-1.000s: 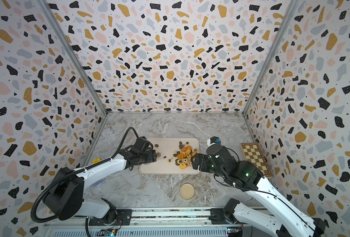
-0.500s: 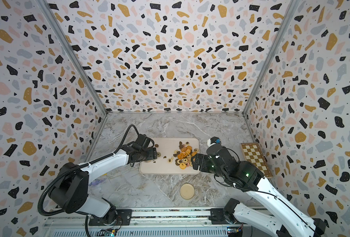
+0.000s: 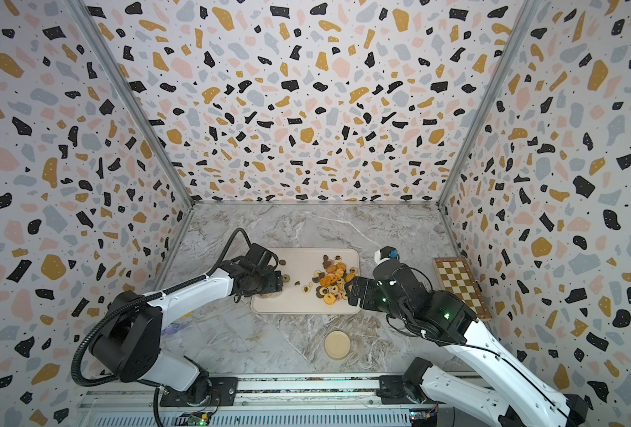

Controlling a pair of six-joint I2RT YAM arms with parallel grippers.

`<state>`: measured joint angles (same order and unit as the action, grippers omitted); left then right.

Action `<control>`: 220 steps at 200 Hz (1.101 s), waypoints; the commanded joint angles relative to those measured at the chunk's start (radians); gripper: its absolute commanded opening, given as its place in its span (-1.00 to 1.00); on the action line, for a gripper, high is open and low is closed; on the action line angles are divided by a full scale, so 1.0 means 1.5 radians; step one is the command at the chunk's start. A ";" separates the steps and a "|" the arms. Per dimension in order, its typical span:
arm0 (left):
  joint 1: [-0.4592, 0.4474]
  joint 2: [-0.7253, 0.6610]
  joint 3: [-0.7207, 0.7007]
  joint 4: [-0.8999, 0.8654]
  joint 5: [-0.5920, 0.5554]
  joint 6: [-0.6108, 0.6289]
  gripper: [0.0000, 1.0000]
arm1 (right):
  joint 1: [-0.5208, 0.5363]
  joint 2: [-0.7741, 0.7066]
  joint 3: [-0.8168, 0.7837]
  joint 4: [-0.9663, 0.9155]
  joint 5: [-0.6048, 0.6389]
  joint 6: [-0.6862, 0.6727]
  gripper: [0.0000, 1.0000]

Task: Pour the cookies out of the jar
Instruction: Pour the cookies in the jar onto the tray.

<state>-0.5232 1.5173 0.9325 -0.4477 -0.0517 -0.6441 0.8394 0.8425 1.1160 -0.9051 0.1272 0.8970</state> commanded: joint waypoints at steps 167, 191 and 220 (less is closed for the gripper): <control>-0.010 -0.095 -0.072 0.139 -0.033 -0.022 -1.00 | -0.002 -0.010 0.013 -0.012 0.012 0.006 0.84; -0.012 -0.140 -0.120 0.163 -0.025 -0.057 -1.00 | -0.002 -0.013 0.007 -0.007 0.012 0.005 0.84; -0.008 -0.114 -0.054 0.122 -0.028 -0.016 -1.00 | -0.002 -0.005 -0.001 0.000 0.001 0.005 0.84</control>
<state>-0.5358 1.3415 0.7704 -0.2726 -0.0875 -0.6975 0.8387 0.8375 1.1156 -0.9054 0.1265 0.9005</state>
